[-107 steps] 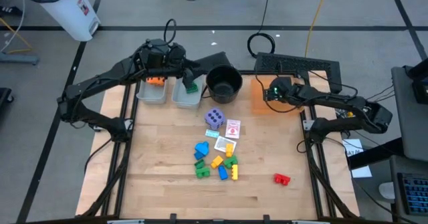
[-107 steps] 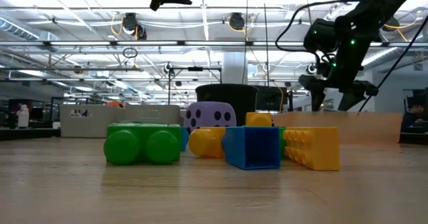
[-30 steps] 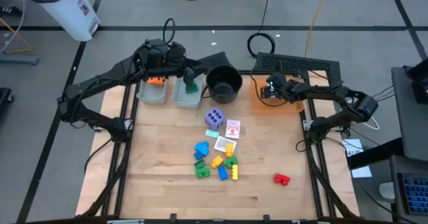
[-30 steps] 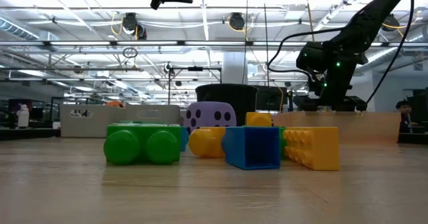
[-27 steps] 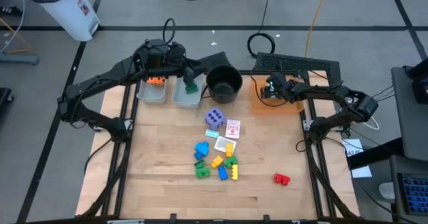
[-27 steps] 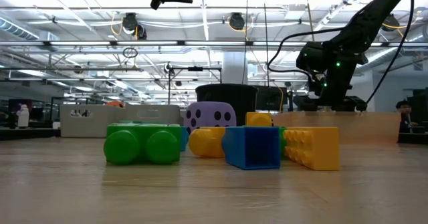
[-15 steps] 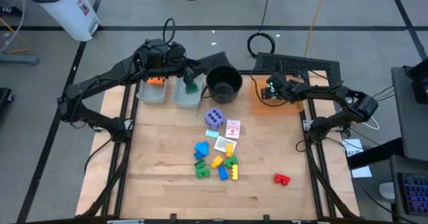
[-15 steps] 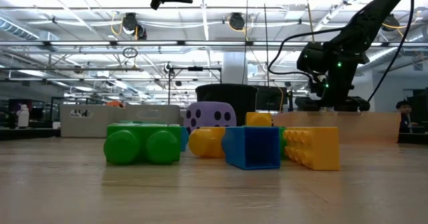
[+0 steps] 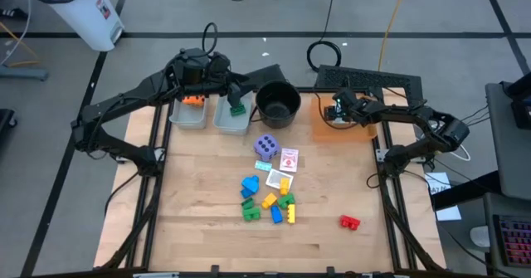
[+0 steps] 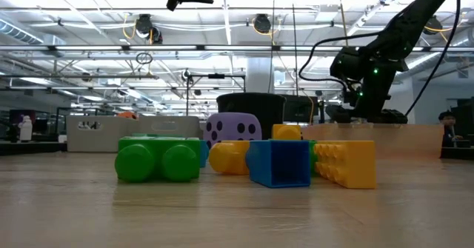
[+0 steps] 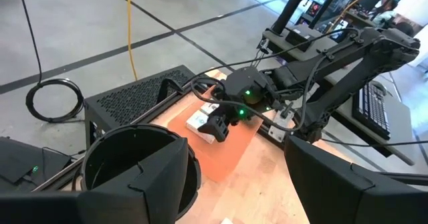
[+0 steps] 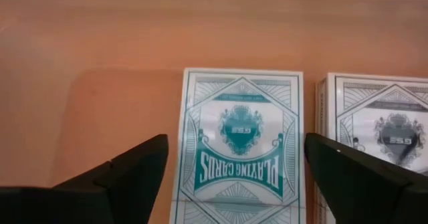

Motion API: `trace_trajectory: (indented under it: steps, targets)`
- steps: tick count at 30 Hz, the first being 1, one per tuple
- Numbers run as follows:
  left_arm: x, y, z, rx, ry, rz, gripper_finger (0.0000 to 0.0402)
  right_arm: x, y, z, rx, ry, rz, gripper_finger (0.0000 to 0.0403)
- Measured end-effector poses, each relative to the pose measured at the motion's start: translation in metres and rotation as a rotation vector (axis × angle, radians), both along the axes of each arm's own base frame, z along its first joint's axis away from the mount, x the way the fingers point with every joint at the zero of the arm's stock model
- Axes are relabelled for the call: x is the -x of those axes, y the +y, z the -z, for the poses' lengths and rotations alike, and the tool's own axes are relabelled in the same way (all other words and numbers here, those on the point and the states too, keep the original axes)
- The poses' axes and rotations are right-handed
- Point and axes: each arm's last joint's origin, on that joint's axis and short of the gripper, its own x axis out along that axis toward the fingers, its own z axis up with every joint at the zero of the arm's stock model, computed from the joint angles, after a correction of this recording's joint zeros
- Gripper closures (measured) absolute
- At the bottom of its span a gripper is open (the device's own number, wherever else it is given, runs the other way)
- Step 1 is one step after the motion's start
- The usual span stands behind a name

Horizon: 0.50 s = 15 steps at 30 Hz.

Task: Pick & Place Toys
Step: Put the blue deck of cards into the orange bin

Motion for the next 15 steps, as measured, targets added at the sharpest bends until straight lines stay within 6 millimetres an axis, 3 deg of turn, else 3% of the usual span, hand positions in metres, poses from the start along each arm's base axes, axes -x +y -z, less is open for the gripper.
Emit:
trace_trajectory:
  steps: [15]
  targets:
    - [0.0000, -0.0001, 0.0001, 0.001, 0.001, 0.000, 0.0147, -0.0011, 0.0012, -0.0023, -0.005, -0.016, -0.037, 0.0057]
